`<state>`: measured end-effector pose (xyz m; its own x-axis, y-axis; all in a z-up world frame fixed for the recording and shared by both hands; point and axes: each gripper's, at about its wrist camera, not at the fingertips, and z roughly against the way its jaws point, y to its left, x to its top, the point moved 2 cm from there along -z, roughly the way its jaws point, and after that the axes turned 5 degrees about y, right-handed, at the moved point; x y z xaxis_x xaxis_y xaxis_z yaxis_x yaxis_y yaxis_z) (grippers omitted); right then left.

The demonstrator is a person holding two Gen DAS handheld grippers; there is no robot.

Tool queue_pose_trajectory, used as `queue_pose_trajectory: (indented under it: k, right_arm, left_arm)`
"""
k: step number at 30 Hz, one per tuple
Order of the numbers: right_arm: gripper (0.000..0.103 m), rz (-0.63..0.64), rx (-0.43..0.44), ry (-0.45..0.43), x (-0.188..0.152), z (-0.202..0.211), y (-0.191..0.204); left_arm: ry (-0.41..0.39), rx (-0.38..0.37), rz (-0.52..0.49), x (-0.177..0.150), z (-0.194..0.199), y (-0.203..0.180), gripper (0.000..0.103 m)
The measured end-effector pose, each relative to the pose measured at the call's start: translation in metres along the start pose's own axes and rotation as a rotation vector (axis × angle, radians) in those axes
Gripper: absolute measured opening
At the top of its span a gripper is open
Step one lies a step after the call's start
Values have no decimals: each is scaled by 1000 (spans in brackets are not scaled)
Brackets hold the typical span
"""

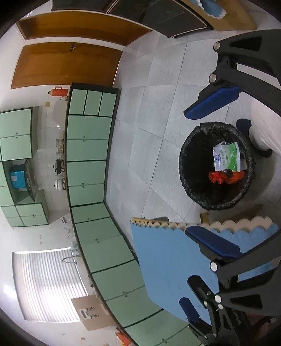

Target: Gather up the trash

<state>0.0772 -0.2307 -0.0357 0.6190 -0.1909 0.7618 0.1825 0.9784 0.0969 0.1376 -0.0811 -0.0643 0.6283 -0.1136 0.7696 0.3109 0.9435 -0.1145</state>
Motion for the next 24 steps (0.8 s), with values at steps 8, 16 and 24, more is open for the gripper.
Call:
queue_pose_trajectory:
  k: [8, 16, 24]
  right_arm:
    - [97, 20, 6, -28, -16, 36, 10]
    - [97, 26, 28, -54, -30, 64, 17]
    - [97, 34, 46, -48, -45, 76, 22]
  left_arm:
    - [-50, 11, -1, -9, 46, 0, 87]
    - [-90, 24, -14, -23, 78, -3, 87]
    - [-112, 28, -16, -29, 94, -2, 87]
